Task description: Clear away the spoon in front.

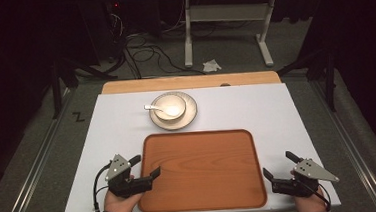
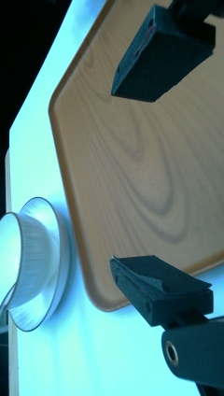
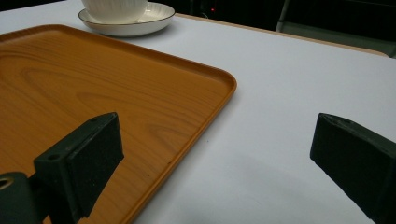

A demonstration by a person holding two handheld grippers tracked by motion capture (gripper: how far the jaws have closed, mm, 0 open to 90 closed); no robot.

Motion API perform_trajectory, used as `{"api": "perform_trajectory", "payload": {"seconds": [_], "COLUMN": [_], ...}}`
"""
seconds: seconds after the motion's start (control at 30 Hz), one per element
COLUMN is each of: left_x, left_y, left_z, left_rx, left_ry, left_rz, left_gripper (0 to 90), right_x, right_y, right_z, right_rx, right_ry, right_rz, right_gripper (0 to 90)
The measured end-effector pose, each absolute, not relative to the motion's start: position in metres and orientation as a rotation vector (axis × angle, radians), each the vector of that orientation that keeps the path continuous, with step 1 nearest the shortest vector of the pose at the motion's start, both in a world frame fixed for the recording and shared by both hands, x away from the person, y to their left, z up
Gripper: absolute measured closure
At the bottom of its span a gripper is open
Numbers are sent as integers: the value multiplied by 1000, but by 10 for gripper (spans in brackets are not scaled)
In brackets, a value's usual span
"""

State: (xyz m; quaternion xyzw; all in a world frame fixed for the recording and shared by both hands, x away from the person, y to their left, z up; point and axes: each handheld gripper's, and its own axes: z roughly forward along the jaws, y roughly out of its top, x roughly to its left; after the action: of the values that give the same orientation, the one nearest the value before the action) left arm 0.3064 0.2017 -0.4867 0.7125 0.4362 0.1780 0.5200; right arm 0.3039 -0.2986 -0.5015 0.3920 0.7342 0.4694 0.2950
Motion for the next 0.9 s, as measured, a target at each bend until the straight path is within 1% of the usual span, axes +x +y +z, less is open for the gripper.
{"api": "perform_trajectory", "payload": {"seconds": [0.07, 0.13, 0.2, 0.3, 0.47, 0.53, 0.57, 0.67, 0.83, 0.9], "left_x": [313, 320, 324, 337, 348, 355, 363, 372, 396, 411], "left_y": [200, 199, 198, 195, 193, 194, 194, 194, 193, 193], "left_z": [-483, -480, -479, -474, -470, -468, -467, -464, -456, -450], "left_rx": [1724, 1727, 1731, 1722, 1724, 1737, 1750, 1752, 1780, 1758], "left_ry": [1036, 1027, 1026, 1036, 1057, 1069, 1084, 1104, 1173, 1186], "left_rz": [445, 445, 444, 491, 510, 519, 545, 578, 632, 635], "left_gripper": [148, 114, 113, 102, 93, 97, 120, 150, 156, 157], "right_x": [304, 304, 304, 303, 303, 303, 303, 303, 304, 303], "right_y": [-299, -299, -299, -300, -300, -300, -300, -299, -299, -299], "right_z": [-501, -501, -501, -500, -499, -499, -499, -499, -499, -499], "right_rx": [1044, 1045, 1047, 1046, 1033, 1031, 1035, 1037, 1032, 1033], "right_ry": [1954, 1951, 1948, 1934, 1923, 1924, 1924, 1927, 1926, 1931], "right_rz": [1255, 1255, 1255, 1269, 1280, 1274, 1275, 1275, 1280, 1279], "right_gripper": [32, 32, 32, 31, 31, 31, 26, 24, 24, 24]}}
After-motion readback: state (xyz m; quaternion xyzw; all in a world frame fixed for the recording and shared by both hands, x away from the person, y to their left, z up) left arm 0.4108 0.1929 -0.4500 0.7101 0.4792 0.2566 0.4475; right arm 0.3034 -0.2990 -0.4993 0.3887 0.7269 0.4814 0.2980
